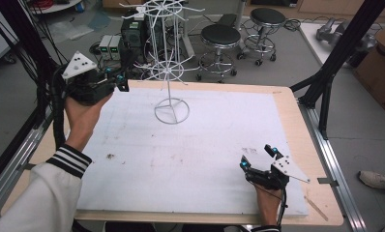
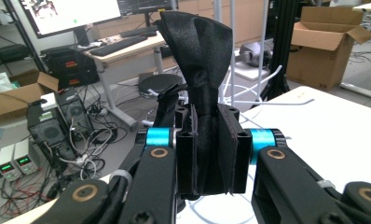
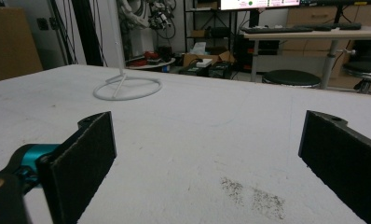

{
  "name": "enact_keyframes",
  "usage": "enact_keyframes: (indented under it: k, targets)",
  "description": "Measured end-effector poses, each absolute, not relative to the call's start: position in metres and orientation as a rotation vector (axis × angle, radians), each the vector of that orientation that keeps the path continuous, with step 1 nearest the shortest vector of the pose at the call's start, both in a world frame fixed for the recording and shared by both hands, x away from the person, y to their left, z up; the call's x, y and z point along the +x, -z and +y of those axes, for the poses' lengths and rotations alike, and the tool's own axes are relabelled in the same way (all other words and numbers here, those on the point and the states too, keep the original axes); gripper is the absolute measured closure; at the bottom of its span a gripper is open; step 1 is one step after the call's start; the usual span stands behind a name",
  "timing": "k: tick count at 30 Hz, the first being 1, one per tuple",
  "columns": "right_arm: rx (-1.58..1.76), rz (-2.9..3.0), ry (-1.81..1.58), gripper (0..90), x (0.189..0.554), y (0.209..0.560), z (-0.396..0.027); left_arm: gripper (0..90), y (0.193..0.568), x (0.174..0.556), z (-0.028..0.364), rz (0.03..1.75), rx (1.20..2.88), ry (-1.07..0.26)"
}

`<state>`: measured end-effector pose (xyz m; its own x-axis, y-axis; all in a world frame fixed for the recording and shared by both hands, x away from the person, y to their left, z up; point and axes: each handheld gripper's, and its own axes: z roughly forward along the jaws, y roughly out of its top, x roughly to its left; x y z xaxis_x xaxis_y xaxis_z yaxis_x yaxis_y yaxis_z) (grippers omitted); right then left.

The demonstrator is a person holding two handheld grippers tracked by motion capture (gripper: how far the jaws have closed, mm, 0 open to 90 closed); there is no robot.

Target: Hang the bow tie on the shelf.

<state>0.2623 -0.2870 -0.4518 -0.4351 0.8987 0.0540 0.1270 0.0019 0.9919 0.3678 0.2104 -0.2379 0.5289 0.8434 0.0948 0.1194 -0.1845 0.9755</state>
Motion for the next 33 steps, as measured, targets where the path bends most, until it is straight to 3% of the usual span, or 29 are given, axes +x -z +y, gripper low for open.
enact_keyframes:
  k: [33]
  targets:
    - [1.072,1.622,-1.503,2.9,0.263,0.452,-0.288,78.0,0.263,0.389,0.173,0.789,1.679,-0.741]
